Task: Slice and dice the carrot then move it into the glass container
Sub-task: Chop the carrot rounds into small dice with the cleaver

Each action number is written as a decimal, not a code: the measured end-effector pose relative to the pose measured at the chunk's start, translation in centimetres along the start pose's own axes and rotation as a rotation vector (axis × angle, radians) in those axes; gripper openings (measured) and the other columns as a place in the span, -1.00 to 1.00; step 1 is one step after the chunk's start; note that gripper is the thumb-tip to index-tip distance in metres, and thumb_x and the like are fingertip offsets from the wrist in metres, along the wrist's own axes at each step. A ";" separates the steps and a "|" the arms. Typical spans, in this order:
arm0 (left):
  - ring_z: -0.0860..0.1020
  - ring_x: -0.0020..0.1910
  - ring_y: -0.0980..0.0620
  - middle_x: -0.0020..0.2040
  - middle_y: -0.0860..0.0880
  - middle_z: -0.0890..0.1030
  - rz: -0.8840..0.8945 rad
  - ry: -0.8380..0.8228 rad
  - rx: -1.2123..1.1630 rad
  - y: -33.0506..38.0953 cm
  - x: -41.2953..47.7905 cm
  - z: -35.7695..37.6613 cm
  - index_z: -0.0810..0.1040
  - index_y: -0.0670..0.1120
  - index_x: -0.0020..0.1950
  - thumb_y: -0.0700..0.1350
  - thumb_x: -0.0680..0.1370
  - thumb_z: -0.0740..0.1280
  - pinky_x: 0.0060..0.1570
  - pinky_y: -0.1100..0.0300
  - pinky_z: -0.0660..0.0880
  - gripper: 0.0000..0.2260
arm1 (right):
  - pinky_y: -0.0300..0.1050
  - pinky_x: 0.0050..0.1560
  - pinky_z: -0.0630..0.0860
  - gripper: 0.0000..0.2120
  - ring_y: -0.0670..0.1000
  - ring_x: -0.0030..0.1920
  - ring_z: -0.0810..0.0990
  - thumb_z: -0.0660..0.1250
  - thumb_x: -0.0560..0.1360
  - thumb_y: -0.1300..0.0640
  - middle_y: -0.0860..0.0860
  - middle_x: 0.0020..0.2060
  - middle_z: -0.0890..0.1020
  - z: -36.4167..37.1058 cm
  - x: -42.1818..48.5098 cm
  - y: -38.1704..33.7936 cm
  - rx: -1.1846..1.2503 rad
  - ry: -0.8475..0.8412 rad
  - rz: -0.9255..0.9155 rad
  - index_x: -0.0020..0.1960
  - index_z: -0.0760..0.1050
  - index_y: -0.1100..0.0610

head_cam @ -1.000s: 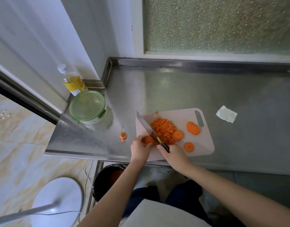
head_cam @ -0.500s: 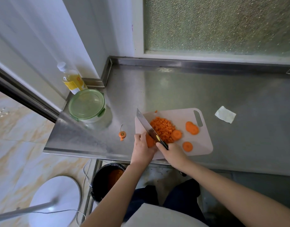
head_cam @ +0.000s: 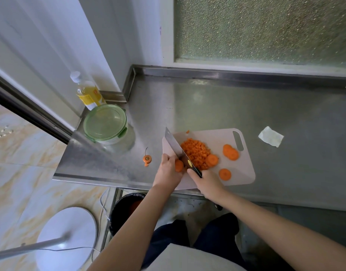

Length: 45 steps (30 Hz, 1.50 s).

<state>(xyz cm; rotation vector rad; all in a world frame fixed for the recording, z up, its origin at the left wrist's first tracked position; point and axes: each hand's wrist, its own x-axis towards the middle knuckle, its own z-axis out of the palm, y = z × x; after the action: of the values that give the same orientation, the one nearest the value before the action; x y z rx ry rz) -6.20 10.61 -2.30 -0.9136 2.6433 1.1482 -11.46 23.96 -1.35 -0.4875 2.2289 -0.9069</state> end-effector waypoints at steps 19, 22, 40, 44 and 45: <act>0.47 0.01 0.03 0.15 -0.06 0.43 -0.139 0.098 -0.214 0.3 -1.2 0.0 0.44 -0.12 0.29 -0.02 0.49 0.37 -0.01 0.28 0.38 -0.60 | -0.19 -0.46 0.26 -0.55 -0.12 -0.58 0.31 0.16 0.58 -0.15 -0.02 -0.55 0.34 -0.4 0.0 -0.1 0.100 -0.027 0.045 -0.33 0.35 0.16; 0.47 -0.05 0.11 0.10 -0.08 0.54 -0.177 0.183 -0.282 0.1 -1.1 0.1 0.52 -0.15 0.20 -0.06 0.50 0.38 -0.07 0.36 0.35 -0.69 | -0.17 -0.45 0.26 -0.53 -0.09 -0.55 0.34 0.16 0.58 -0.15 -0.05 -0.57 0.34 -0.6 0.0 -0.1 0.094 0.014 0.041 -0.38 0.33 0.13; 0.50 -0.19 0.11 -0.08 -0.03 0.67 -0.354 0.258 -0.404 0.4 -0.9 -0.1 0.68 -0.13 -0.01 -0.14 0.44 0.45 -0.19 0.34 0.34 -0.85 | -0.30 -0.54 0.15 -0.41 -0.13 -0.66 0.31 -0.02 0.61 -0.17 -0.07 -0.72 0.32 -0.6 -0.2 -0.2 0.088 0.045 0.047 -0.49 0.28 0.13; 0.51 -0.18 0.11 -0.08 -0.03 0.67 -0.356 0.266 -0.415 0.4 -0.9 -0.1 0.69 -0.13 -0.02 -0.15 0.44 0.46 -0.15 0.31 0.36 -0.86 | -0.24 -0.49 0.19 -0.40 -0.13 -0.62 0.30 0.01 0.61 -0.17 -0.07 -0.72 0.33 -0.3 -0.2 0.0 0.071 0.052 0.045 -0.52 0.29 0.11; 0.51 -0.18 0.11 -0.09 -0.03 0.67 -0.356 0.267 -0.417 0.4 -0.9 -0.1 0.69 -0.13 -0.03 -0.15 0.44 0.46 -0.15 0.31 0.35 -0.86 | -0.23 -0.49 0.19 -0.40 -0.13 -0.61 0.30 0.01 0.61 -0.17 -0.07 -0.71 0.33 -0.3 -0.2 -0.1 0.064 0.052 0.044 -0.52 0.29 0.10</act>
<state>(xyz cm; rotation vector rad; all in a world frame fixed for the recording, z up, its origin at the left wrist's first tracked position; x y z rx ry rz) -5.67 11.19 -1.68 -1.6349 2.3089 1.5978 -11.51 24.17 -1.07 -0.3884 2.2409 -0.9746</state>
